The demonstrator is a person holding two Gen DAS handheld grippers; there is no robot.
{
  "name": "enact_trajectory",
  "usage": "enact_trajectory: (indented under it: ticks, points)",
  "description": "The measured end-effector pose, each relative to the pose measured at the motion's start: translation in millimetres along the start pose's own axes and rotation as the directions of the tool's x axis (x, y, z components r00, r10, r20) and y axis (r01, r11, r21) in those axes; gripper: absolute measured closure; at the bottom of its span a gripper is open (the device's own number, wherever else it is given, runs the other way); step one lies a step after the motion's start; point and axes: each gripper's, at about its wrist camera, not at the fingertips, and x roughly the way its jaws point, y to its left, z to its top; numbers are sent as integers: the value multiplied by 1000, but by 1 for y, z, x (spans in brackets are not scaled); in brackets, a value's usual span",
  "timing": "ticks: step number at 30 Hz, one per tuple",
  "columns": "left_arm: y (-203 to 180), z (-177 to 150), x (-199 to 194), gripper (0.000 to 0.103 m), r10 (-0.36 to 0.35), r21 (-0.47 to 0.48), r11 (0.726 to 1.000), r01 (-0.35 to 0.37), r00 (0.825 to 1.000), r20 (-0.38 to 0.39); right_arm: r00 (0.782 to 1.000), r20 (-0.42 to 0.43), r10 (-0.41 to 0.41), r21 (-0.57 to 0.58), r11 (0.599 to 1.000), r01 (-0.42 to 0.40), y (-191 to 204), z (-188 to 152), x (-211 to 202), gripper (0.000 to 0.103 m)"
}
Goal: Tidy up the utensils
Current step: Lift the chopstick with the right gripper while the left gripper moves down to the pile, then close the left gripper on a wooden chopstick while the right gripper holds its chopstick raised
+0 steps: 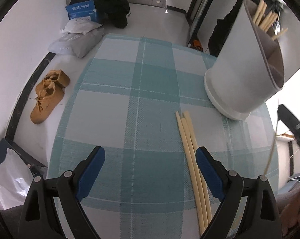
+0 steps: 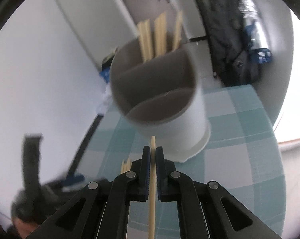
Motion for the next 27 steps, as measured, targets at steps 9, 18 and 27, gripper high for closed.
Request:
enact_trajectory:
  ticks: [9,18,27]
  points:
    - [-12,-7,12,13,123,44,991,-124,992,12,998,56,-1,76,997,-4,-17,9,-21,98]
    - [-25,-1,20,13,170,79,983,-168,985,-18,996,95,-4,141,990,-10,-41,14,-35,98]
    - [-26,13,25,18,199,24,980,-199,979,-32,991,135,2,118,993,-18,-42,17,-44,98]
